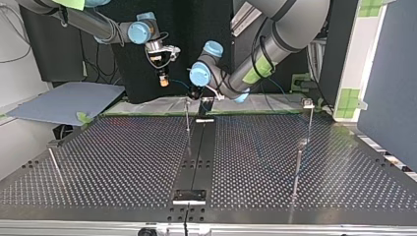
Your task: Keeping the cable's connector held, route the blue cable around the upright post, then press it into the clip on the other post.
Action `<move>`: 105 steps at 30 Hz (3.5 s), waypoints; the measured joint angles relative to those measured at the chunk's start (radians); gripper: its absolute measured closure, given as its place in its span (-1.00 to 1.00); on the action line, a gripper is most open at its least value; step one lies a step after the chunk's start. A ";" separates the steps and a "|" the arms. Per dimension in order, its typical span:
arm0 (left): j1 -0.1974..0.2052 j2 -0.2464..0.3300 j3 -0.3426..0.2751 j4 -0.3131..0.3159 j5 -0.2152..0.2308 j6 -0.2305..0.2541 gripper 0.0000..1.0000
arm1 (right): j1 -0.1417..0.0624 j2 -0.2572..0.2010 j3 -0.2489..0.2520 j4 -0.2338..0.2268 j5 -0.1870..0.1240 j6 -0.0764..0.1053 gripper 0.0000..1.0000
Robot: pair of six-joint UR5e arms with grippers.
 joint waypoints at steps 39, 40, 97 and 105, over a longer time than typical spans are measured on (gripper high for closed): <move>0.000 -0.020 0.000 0.031 -0.043 -0.095 0.96 | -0.014 0.000 -0.017 0.006 -0.001 0.002 1.00; 0.001 -0.027 0.000 0.033 -0.043 -0.095 0.96 | -0.015 0.000 -0.019 0.007 -0.001 0.002 1.00; 0.070 -0.114 0.000 0.246 -0.051 -0.235 0.96 | -0.104 0.041 -0.199 0.112 -0.078 -0.013 1.00; 0.086 -0.124 0.000 0.245 0.005 -0.273 0.96 | -0.115 0.041 -0.208 0.113 -0.080 -0.015 1.00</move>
